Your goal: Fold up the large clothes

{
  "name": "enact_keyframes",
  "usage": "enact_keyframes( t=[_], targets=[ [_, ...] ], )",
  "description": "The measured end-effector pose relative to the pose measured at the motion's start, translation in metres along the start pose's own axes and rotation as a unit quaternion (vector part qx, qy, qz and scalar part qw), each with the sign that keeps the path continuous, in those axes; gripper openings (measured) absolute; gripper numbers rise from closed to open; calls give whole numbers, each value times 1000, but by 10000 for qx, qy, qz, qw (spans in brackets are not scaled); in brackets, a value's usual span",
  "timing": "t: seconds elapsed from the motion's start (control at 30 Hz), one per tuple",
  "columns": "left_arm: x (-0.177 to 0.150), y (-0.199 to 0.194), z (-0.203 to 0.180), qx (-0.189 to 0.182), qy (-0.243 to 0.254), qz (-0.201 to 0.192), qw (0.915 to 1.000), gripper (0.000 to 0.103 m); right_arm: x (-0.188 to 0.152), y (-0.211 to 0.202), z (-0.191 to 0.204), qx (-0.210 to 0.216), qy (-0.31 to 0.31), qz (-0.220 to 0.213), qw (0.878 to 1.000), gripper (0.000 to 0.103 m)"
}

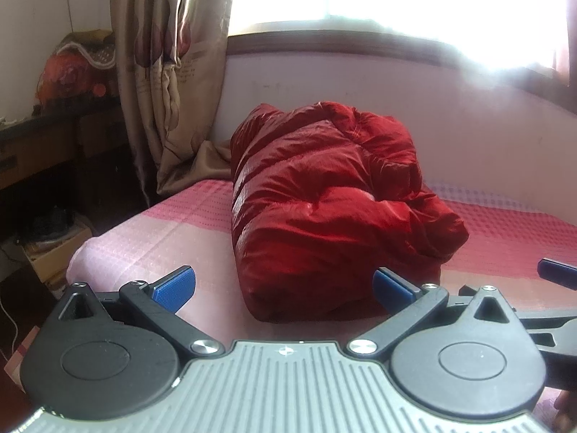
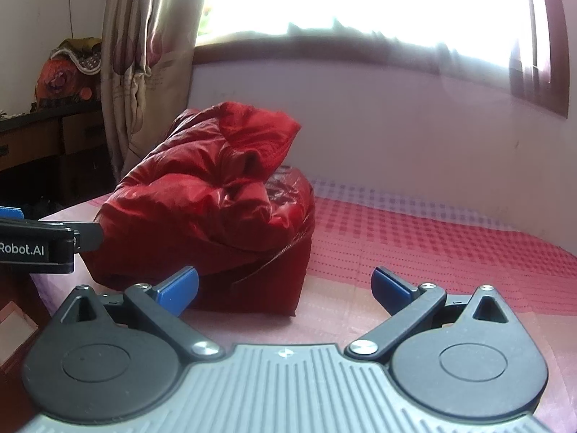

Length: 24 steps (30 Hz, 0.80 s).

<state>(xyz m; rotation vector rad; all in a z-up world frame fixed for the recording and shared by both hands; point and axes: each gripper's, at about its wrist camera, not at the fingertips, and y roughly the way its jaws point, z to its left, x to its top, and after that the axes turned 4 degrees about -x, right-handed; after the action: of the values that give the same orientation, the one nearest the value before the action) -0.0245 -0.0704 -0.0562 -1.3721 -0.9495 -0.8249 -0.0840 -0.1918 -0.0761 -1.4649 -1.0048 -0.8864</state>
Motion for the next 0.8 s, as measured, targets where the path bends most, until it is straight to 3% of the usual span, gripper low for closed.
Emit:
enact_keyframes(
  t=[0.8],
  targets=[
    [-5,1,-16,-29,81,289,9995,103,-4,10,-7,132,-20,323,9994,103]
  ],
)
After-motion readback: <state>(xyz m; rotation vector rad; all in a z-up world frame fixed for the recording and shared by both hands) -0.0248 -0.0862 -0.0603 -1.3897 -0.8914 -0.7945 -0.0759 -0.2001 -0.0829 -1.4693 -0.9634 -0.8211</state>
